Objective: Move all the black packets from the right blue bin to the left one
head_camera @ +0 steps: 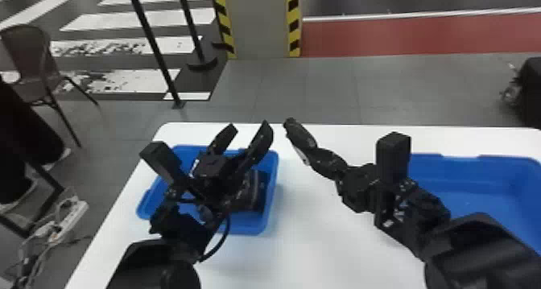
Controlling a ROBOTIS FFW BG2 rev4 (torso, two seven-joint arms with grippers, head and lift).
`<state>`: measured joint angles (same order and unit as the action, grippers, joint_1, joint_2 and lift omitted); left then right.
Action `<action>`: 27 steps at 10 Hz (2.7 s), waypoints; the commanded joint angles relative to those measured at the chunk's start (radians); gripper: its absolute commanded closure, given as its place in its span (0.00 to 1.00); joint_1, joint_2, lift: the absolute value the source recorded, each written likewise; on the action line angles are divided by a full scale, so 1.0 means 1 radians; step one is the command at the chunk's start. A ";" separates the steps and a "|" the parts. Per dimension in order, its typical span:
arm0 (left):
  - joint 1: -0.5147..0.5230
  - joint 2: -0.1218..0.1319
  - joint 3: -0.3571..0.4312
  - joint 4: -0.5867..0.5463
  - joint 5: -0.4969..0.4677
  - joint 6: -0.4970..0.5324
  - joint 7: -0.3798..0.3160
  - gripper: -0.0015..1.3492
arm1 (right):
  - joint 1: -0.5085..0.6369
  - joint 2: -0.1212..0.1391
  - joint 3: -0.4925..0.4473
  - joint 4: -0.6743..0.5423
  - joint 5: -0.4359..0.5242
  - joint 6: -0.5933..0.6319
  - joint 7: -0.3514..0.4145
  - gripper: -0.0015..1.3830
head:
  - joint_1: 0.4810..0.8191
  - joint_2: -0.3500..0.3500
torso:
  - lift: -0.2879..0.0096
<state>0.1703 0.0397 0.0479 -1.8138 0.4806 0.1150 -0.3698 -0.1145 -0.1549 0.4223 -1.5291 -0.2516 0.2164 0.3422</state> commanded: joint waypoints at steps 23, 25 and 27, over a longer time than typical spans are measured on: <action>-0.001 -0.021 0.099 0.193 -0.309 -0.191 0.180 0.87 | 0.141 0.037 -0.263 -0.072 0.011 -0.143 -0.002 0.15 | 0.63 0.79 | 0.60; 0.001 -0.032 0.099 0.210 -0.318 -0.321 0.224 0.10 | 0.141 0.035 -0.306 -0.090 0.012 -0.143 0.000 0.15 | 0.63 0.77 | 0.60; -0.001 -0.012 0.059 0.207 -0.310 -0.471 0.222 0.04 | 0.183 0.035 -0.358 -0.141 0.021 -0.165 -0.012 0.15 | 0.63 0.74 | 0.60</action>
<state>0.1707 0.0217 0.1191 -1.6065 0.1699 -0.3078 -0.1473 0.0554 -0.1196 0.0788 -1.6549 -0.2334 0.0612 0.3287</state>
